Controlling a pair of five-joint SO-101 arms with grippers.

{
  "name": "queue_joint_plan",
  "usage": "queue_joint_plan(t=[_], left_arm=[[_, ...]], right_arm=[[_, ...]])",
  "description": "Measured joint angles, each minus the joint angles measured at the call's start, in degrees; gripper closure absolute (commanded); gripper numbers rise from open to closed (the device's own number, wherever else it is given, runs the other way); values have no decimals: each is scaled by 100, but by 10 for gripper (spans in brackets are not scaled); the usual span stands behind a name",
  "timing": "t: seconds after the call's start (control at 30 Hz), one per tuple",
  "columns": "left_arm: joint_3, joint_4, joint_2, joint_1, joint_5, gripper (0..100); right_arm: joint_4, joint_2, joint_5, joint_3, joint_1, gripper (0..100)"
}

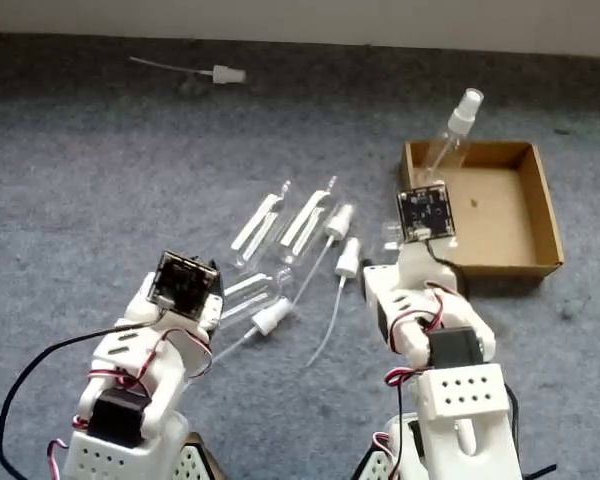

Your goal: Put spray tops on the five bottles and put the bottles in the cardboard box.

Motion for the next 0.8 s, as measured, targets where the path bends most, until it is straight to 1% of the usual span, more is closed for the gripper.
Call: queue_joint_plan(t=[0.1,0.2,0.27,0.33,0.43,0.63,0.8], left_arm=[[-360,563,0,325,-580,995],[-721,1002,0,352,-976,995],[-923,1187,62,343,-1213,995],[-1178,1301,475,343,-1415,995],[-1705,1451,1512,334,-1697,994],[-2927,1820,4149,387,-2066,992],[-3763,2259,6031,835,-2374,992]], right_arm=[[-466,-123,-18,396,0,954],[-870,-167,-62,905,0,954],[-1116,-167,-290,1204,0,954],[-1363,-167,-492,1380,0,954],[-1662,-176,-598,1495,0,954],[-1960,-193,-633,1495,0,954],[-2101,-193,-633,1530,-9,954]])
